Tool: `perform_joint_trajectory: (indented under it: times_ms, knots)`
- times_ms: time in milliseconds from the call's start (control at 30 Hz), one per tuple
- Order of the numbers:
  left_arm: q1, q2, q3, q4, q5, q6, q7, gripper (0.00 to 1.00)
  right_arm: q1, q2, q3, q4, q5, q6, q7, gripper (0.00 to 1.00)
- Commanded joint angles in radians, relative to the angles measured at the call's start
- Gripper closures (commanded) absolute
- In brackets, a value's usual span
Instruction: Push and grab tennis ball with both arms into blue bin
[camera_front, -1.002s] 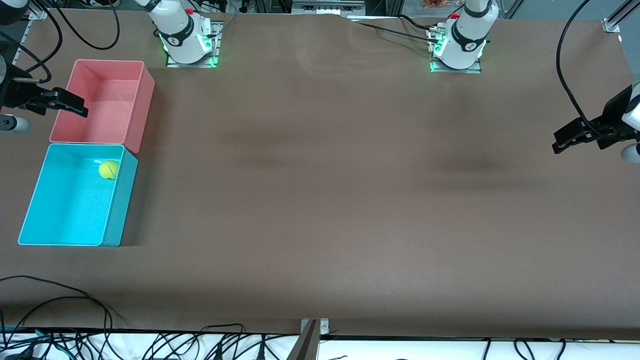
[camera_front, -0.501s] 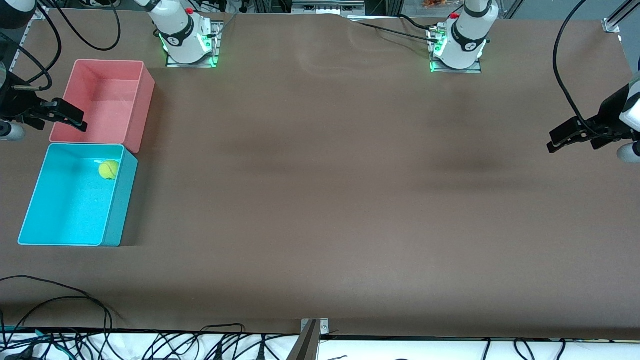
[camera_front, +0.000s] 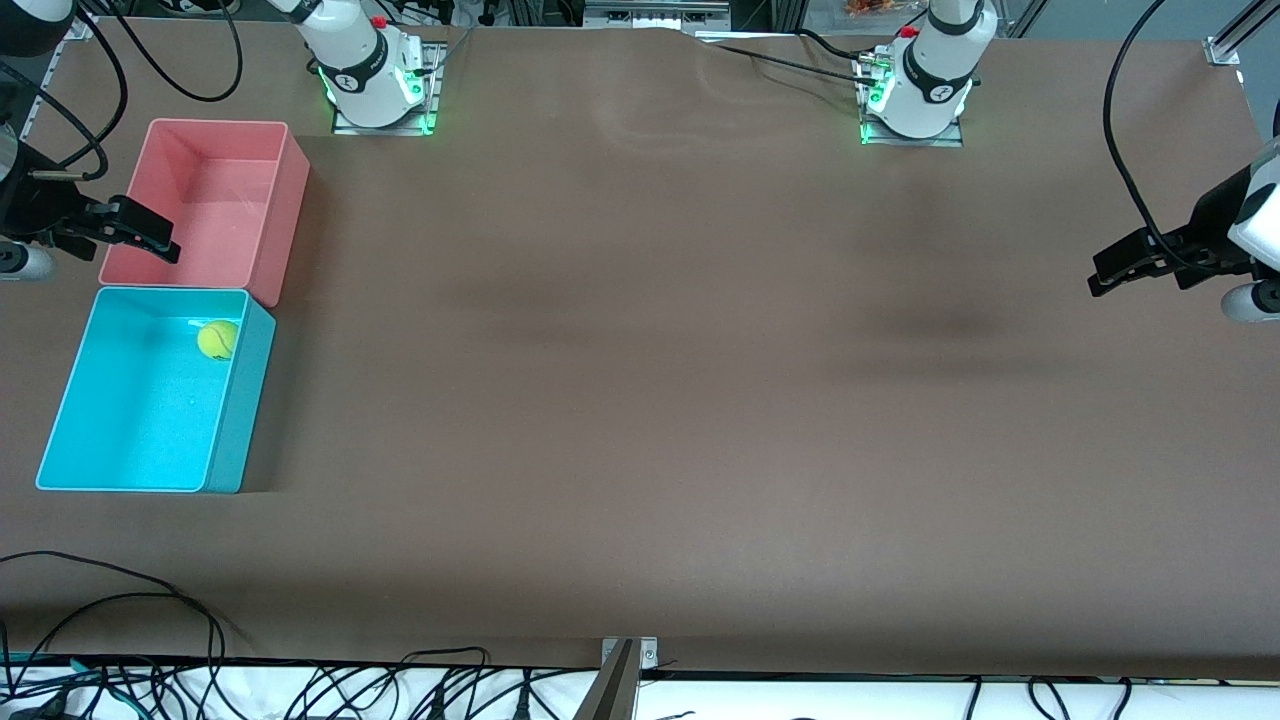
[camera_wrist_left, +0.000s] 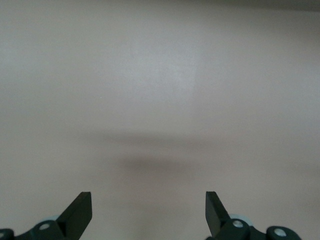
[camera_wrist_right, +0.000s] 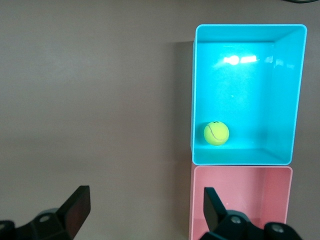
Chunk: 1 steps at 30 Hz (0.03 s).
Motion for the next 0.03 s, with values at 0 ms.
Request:
perform_joint_trajectory:
  times_ms: [0]
  knots:
    - [0.005, -0.018, -0.002, -0.017, -0.016, -0.01, 0.018, 0.0, 0.001, -0.018, 0.0, -0.014, 0.019, -0.006, -0.006, 0.0]
